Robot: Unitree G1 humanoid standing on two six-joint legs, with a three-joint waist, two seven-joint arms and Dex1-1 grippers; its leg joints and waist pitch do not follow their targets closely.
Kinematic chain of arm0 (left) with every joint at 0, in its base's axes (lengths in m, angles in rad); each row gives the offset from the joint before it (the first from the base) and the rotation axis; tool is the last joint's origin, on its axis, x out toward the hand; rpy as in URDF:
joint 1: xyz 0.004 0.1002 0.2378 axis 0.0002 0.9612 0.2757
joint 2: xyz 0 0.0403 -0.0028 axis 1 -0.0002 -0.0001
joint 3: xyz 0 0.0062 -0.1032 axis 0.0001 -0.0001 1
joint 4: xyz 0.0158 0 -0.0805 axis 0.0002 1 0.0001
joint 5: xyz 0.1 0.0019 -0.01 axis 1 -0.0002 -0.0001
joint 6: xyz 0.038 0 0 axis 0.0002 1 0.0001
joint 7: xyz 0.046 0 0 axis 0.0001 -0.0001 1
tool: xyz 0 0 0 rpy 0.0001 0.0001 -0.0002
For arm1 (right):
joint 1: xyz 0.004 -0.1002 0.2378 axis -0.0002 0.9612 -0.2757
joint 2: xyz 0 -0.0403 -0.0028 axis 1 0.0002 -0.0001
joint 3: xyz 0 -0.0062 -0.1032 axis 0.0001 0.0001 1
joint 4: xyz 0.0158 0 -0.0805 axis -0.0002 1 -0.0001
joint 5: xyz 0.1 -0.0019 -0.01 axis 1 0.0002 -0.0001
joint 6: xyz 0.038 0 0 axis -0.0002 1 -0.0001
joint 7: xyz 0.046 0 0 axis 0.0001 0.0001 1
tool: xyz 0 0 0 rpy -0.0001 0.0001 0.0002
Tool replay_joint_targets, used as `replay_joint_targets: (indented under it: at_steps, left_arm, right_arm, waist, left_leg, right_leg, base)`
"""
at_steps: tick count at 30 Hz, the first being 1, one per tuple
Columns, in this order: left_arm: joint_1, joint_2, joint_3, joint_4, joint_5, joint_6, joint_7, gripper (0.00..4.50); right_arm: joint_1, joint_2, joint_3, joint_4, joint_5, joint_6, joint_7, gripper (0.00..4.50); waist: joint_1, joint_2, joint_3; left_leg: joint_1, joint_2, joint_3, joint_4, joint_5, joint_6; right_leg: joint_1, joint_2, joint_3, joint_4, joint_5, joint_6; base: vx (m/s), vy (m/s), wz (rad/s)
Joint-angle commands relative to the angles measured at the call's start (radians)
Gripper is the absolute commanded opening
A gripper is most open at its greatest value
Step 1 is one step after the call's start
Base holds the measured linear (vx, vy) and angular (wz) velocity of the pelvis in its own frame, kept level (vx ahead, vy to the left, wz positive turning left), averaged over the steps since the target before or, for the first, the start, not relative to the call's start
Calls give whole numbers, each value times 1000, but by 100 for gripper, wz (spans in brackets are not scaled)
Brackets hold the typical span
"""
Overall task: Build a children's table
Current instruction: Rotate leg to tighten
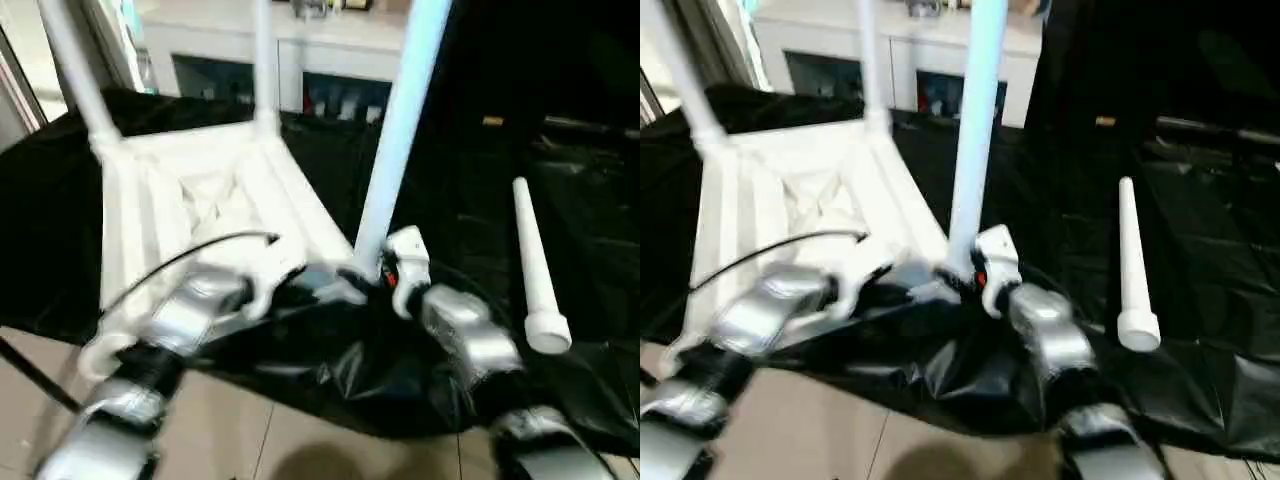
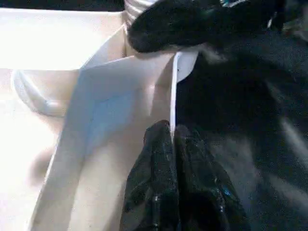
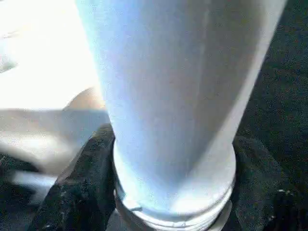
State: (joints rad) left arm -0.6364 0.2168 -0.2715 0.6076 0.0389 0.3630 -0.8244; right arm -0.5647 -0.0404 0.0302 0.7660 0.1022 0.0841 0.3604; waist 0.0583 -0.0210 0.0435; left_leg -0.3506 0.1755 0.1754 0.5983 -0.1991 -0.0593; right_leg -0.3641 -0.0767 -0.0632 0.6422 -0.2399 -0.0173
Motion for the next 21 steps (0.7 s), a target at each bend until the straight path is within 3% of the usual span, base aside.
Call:
replay_joint_targets:
  at_steps: [1, 3, 5, 8, 9, 11, 13, 16, 17, 19, 21]
  left_arm:
    - [-15, -44, -2, 75, 21, 35, 111, 0]
    - [-57, -103, -7, 149, 43, 32, 191, 0]
    - [-82, -130, -16, 192, 57, 24, 216, 0]
    - [-99, -141, -19, 220, 66, 10, 219, 0]
    - [-100, -135, -26, 225, 73, 7, 207, 0]
    - [-98, -129, -32, 225, 78, 5, 199, 0]
    - [-93, -113, -44, 225, 87, -1, 182, 0]
    - [-83, -86, -60, 219, 101, -2, 143, 0]
    - [-79, -78, -67, 215, 106, -2, 126, 0]
    - [-74, -72, -72, 209, 109, -3, 115, 0]
    - [-52, -41, -92, 177, 110, -4, 53, 0]
  right_arm:
    - [-7, 58, 10, 62, -1, 37, -77, 270]
    - [-44, 108, -32, 133, 12, 27, -189, 270]
    - [-67, 125, -29, 169, -9, 2, -240, 270]
    - [-86, 133, -29, 196, -19, -10, -236, 270]
    - [-90, 137, -40, 194, -10, -28, -217, 270]
    - [-90, 139, -49, 189, 0, -34, -203, 270]
    - [-86, 139, -59, 170, 17, -46, -178, 340]
    - [-81, 117, -47, 151, 4, -71, -151, 353]
    - [-80, 110, -46, 147, 2, -78, -144, 382]
    - [-78, 103, -42, 141, -2, -84, -136, 387]
    - [-69, 67, -23, 101, -14, -95, -81, 390]
  waist:
    - [1, 9, -40]
    - [5, 7, -42]
    - [9, 11, -44]
    - [14, 11, -48]
    - [15, 14, -47]
    - [16, 11, -47]
    - [18, 11, -47]
    - [17, 10, -44]
    - [12, 8, -43]
    - [7, 9, -43]
    - [6, 8, -45]
  left_leg:
    - [9, 56, -25, -87, -257, -34]
    - [10, 55, -24, -87, -256, -25]
    - [11, 56, -25, -87, -258, -25]
    - [5, 55, -24, -87, -221, -10]
    - [4, 56, -24, -87, -221, -6]
    - [2, 56, -24, -88, -223, 1]
    - [3, 57, -24, -90, -225, 9]
    - [2, 58, -25, -93, -241, 9]
    - [-6, 58, -28, -97, -233, 9]
    - [1, 59, -27, -96, -245, 8]
    - [-1, 61, -27, -97, -216, 16]
  right_leg:
    - [19, -85, 60, -109, -292, -192]
    - [16, -83, 60, -110, -278, -183]
    - [16, -84, 59, -110, -260, -185]
    - [23, -82, 58, -101, -164, -193]
    - [23, -83, 58, -101, -154, -195]
    - [25, -84, 58, -101, -148, -195]
    - [25, -84, 58, -102, -153, -196]
    - [24, -86, 58, -108, -194, -190]
    - [29, -86, 56, -107, -212, -183]
    - [23, -88, 57, -112, -233, -185]
    - [27, -87, 57, -109, -189, -194]
  base:
    - [0, 0, 0]
    - [0, 0, 0]
    - [0, 0, 0]
    - [0, 0, 0]
    - [0, 0, 0]
    - [0, 0, 0]
    - [0, 0, 0]
    - [0, 0, 0]
    - [0, 0, 0]
    - [0, 0, 0]
    - [0, 0, 0]
